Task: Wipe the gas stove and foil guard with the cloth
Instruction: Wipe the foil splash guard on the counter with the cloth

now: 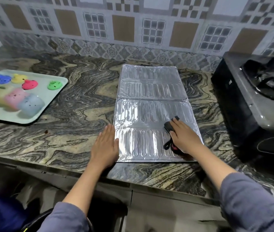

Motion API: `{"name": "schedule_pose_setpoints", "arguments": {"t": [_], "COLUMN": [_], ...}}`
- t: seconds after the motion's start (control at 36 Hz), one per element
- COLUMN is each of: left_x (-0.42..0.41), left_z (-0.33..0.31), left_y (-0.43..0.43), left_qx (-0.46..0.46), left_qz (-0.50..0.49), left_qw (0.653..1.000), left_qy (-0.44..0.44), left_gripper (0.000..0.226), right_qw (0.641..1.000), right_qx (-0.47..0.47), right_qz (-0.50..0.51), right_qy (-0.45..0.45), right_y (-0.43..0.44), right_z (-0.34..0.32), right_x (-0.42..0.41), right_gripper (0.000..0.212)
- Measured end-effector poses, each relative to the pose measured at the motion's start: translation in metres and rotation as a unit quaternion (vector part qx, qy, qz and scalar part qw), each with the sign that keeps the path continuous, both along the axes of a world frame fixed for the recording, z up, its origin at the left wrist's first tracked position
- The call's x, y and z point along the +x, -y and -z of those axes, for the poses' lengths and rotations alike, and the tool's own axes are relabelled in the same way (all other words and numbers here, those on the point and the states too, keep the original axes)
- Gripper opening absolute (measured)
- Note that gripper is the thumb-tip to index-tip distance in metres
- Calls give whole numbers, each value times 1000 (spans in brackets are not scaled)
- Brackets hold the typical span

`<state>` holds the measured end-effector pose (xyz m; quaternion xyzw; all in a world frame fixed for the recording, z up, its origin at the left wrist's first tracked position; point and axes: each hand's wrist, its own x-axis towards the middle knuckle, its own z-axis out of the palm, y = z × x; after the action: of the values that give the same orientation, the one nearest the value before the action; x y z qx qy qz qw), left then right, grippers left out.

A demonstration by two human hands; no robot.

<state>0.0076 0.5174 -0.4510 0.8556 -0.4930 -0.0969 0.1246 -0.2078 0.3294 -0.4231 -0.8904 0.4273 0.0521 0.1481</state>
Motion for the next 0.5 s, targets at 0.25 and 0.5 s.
{"name": "schedule_pose_setpoints", "arguments": {"t": [0.25, 0.5], "left_x": [0, -1], "left_z": [0, -1], "left_y": [1, 2], "left_qx": [4, 0], "left_qz": [0, 1], "left_qw": [1000, 1000], "left_qy": [8, 0], "left_gripper": [56, 56], "right_qw": [992, 968], "right_qx": [-24, -27], "right_qz": [122, 245], "right_qy": [4, 52], "right_y": [-27, -66], "right_z": [1, 9], "right_x": [-24, 1], "right_gripper": [54, 55]}}
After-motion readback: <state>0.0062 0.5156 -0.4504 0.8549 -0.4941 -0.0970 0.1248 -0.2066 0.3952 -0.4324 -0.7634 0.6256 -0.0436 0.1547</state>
